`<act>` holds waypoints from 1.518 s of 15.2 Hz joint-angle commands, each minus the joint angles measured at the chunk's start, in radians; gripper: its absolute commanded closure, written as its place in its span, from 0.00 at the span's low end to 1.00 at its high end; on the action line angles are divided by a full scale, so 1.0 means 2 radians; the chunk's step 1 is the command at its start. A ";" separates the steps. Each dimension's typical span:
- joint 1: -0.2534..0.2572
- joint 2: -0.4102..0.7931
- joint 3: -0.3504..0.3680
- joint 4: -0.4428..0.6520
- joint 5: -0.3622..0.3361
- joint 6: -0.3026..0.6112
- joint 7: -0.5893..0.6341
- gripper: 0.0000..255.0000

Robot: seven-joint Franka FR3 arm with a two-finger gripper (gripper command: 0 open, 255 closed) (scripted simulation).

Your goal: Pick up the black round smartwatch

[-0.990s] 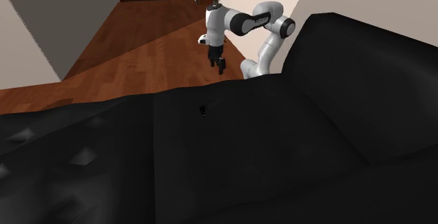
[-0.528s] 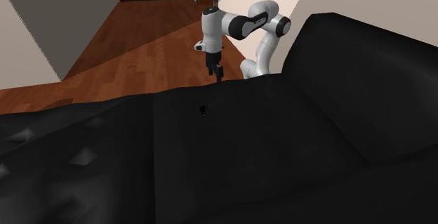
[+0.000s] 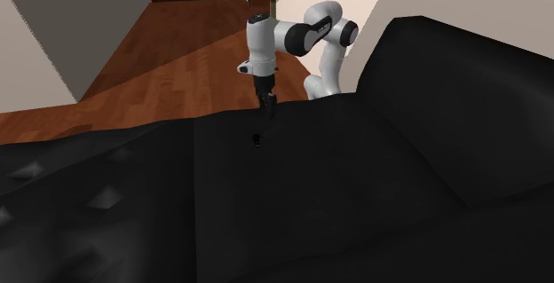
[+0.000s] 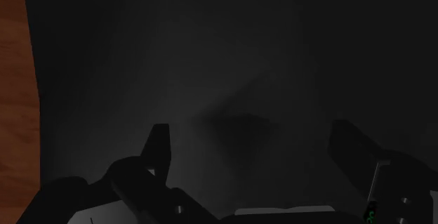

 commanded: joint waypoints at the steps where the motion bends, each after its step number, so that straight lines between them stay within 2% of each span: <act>1: 0.004 0.032 0.012 0.035 0.000 0.003 0.025 0.00; 7: 0.021 0.141 0.042 0.161 -0.021 0.005 0.095 0.00; 11: 0.045 0.223 0.054 0.267 -0.047 -0.009 0.140 0.00; 18: 0.039 0.206 0.051 0.197 -0.039 0.044 0.130 0.00; 20: 0.039 0.205 0.051 0.192 -0.039 0.048 0.130 0.00; 21: 0.039 0.206 0.051 0.192 -0.039 0.048 0.130 1.00; 23: 0.039 0.205 0.051 0.191 -0.039 0.049 0.129 1.00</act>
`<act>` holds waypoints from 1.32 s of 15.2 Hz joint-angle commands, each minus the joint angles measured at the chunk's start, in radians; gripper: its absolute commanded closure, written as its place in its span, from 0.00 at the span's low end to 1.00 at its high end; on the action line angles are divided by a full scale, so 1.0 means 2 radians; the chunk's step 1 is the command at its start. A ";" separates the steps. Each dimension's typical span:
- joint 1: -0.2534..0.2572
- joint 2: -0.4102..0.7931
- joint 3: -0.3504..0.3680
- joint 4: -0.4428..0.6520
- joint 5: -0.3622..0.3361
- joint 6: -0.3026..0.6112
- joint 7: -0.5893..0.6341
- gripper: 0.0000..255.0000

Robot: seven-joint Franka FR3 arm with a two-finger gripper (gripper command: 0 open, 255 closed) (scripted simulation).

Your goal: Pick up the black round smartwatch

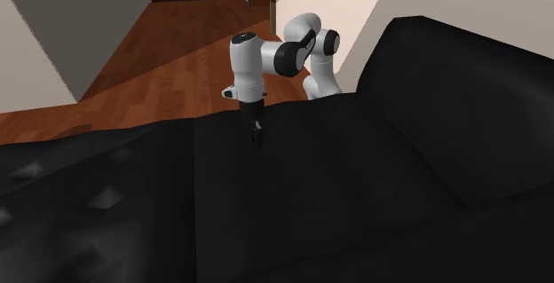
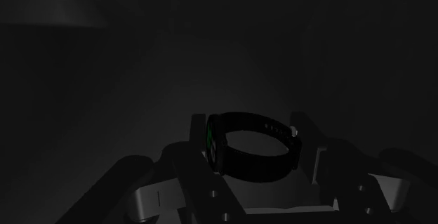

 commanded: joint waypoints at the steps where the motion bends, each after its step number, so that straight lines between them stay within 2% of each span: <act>1: 0.000 0.000 0.000 -0.001 0.000 0.001 0.000 1.00; 7: 0.000 0.000 0.000 0.000 0.000 0.000 0.000 1.00; 20: 0.014 0.039 0.004 0.141 -0.018 -0.103 0.019 1.00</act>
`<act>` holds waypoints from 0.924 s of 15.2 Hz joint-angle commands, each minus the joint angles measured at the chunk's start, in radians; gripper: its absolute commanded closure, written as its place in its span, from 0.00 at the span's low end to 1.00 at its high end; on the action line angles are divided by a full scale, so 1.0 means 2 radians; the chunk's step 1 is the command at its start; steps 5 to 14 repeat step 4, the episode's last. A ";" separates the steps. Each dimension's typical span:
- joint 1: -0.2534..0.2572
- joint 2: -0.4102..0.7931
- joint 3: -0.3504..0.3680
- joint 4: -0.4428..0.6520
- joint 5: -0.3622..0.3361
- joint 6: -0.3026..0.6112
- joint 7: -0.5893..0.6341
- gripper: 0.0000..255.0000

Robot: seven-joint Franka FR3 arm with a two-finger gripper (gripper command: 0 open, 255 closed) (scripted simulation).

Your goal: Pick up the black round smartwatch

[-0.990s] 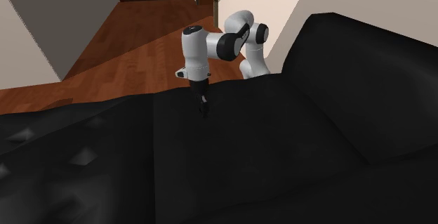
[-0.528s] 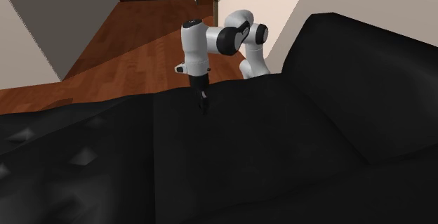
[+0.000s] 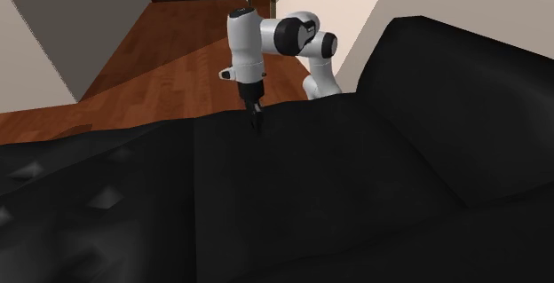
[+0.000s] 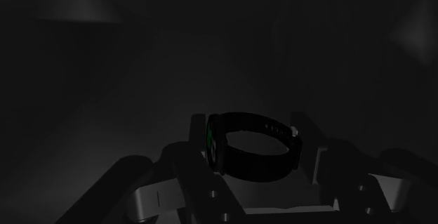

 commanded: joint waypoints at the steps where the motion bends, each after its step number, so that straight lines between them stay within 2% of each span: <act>1: 0.004 0.012 0.001 0.031 -0.005 -0.020 0.004 1.00; 3: 0.007 0.018 0.001 0.048 -0.008 -0.031 0.006 1.00; 14: 0.007 0.018 0.001 0.048 -0.008 -0.031 0.006 1.00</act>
